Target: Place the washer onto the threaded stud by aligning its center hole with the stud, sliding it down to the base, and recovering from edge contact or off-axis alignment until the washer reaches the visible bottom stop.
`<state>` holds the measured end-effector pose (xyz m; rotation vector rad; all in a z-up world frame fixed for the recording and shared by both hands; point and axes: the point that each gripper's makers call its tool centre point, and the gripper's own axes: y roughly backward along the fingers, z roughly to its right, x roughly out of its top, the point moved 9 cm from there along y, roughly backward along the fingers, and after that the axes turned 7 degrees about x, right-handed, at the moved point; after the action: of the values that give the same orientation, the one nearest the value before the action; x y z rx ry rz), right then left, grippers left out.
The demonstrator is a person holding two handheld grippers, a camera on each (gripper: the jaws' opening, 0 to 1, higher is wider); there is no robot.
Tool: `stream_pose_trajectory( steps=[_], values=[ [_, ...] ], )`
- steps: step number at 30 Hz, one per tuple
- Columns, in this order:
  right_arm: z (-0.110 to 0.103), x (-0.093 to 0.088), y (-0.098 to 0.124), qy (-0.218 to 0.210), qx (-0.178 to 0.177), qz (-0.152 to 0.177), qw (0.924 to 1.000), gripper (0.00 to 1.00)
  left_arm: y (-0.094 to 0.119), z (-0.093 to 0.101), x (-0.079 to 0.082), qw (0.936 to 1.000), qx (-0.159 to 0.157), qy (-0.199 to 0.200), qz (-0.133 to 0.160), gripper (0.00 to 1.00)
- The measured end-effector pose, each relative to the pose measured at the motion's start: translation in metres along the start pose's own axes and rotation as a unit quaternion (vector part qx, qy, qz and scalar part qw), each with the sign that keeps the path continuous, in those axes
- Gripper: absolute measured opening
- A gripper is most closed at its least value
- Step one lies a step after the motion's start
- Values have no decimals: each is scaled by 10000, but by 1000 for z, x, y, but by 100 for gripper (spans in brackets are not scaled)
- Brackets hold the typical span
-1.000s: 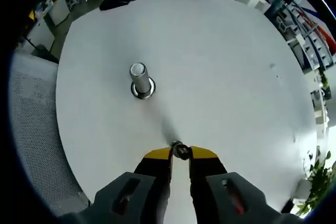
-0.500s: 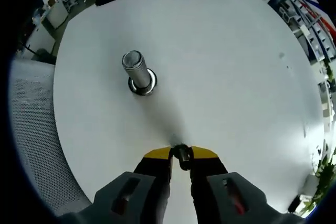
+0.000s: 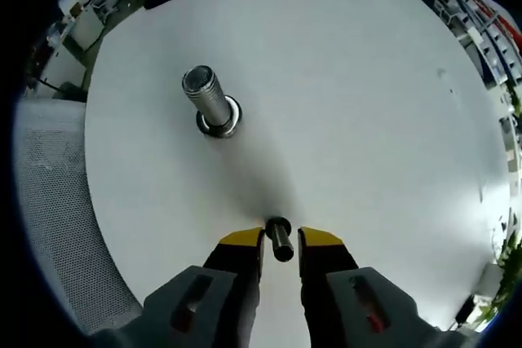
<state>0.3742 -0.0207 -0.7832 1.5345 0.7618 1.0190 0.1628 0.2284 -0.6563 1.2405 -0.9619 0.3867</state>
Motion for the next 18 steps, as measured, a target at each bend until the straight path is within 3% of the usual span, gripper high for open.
stream_pose_trajectory(
  steps=[12,15,18],
  values=[
    [1,-16,10,-185,27,-15,9998,21,0,0,0,10000,34,-55,-18,22],
    [-5,-15,8,-231,316,187,9991,22,0,0,0,10000,36,-49,-9,22],
    [-9,-18,5,-75,316,51,9995,22,0,-1,0,10000,39,-53,-3,22]
  ],
)
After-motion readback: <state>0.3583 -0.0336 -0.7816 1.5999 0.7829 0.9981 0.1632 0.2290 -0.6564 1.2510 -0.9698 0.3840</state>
